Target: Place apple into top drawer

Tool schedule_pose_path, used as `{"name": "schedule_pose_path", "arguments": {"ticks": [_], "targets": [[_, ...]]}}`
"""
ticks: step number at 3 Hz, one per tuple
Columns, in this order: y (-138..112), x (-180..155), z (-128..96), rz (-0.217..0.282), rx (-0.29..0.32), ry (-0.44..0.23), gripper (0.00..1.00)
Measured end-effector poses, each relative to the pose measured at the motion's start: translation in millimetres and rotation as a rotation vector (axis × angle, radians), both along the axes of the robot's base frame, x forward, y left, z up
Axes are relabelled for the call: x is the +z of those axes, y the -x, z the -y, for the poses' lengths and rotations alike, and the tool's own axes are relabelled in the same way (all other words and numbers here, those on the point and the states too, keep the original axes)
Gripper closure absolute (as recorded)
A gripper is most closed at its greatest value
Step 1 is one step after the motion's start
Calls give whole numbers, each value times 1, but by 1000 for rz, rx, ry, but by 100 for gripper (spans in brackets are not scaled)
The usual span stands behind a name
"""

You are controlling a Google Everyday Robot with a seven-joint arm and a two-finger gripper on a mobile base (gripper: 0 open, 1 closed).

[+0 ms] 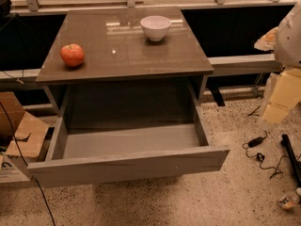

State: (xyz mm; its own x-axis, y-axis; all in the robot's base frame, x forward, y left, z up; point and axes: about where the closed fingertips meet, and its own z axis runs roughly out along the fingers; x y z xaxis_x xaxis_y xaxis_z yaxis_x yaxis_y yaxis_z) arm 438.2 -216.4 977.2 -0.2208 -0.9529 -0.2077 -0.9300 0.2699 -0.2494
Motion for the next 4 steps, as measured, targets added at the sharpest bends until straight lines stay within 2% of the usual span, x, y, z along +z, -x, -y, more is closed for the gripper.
{"name": "schedule_pose_path", "arguments": {"ticks": [1, 2, 3, 4], "targets": [[0, 0, 0, 0, 0, 0, 0], [-16, 2, -39, 40, 49, -57, 0], [-33, 2, -89, 72, 95, -149, 0], [-52, -1, -138, 80, 128, -243, 0]]}}
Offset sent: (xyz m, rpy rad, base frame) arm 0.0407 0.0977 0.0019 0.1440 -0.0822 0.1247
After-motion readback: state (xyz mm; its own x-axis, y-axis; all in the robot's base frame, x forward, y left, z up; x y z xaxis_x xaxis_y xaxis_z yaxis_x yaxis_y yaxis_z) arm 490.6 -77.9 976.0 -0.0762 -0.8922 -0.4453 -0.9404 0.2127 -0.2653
